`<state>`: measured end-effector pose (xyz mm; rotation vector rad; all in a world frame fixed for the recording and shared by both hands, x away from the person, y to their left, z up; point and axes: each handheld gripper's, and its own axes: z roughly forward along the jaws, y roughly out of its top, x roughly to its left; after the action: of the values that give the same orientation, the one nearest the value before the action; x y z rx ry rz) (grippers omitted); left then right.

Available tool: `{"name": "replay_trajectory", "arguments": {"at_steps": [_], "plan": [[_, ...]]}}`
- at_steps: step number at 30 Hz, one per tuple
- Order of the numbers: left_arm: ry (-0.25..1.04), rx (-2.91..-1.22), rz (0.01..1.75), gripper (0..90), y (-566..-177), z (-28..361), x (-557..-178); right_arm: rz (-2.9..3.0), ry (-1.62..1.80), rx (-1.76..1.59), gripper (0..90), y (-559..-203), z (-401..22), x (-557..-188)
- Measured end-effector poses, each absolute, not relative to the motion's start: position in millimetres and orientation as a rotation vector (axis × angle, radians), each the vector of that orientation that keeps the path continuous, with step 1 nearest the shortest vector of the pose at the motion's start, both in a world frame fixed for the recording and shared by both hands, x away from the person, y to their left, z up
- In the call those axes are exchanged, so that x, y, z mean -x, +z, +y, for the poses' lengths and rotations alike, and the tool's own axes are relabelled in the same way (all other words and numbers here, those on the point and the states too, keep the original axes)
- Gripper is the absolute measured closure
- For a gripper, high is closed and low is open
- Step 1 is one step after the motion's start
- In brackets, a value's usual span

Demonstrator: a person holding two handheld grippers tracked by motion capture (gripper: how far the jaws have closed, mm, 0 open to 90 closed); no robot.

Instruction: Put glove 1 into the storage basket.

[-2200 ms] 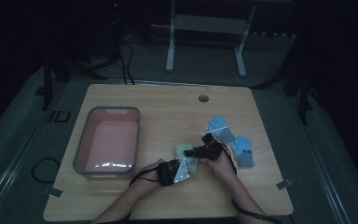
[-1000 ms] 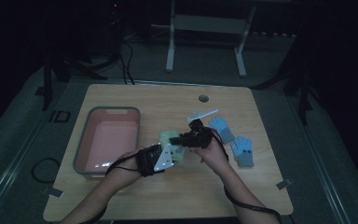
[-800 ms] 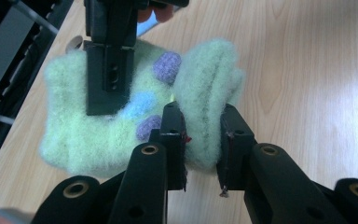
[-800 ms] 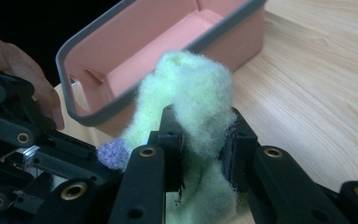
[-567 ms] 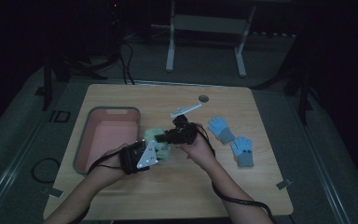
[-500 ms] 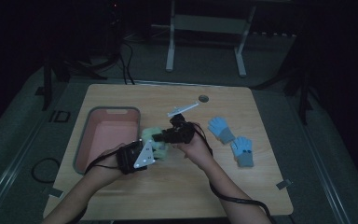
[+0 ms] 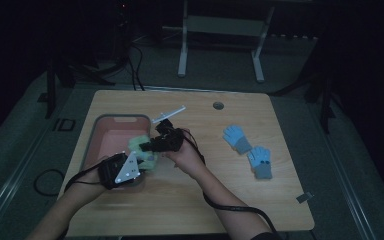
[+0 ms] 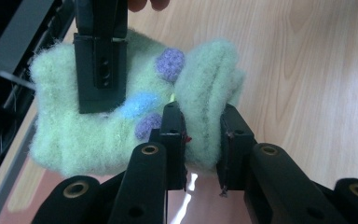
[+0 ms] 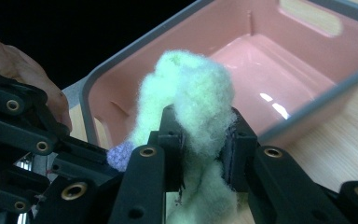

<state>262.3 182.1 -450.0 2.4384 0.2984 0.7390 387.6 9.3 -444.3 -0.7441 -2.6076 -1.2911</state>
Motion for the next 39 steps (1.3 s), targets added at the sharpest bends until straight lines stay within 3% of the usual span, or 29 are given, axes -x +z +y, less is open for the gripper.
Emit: {"name": "replay_trajectory", "arguments": {"at_steps": [13, 29, 39], "plan": [[0.701, -2.475, 0.348, 75.7, -461, 236, -260, -2.620, -1.273, 0.688, 73.8, -454, 67, -383], [0.567, -2.582, 0.402, 75.2, -487, 231, -290, -2.678, -1.124, 0.767, 73.4, -487, 85, -398], [0.501, -2.686, 0.446, 73.5, -495, 223, -309, -2.749, -1.086, 0.818, 52.8, -487, 86, -404]]}}
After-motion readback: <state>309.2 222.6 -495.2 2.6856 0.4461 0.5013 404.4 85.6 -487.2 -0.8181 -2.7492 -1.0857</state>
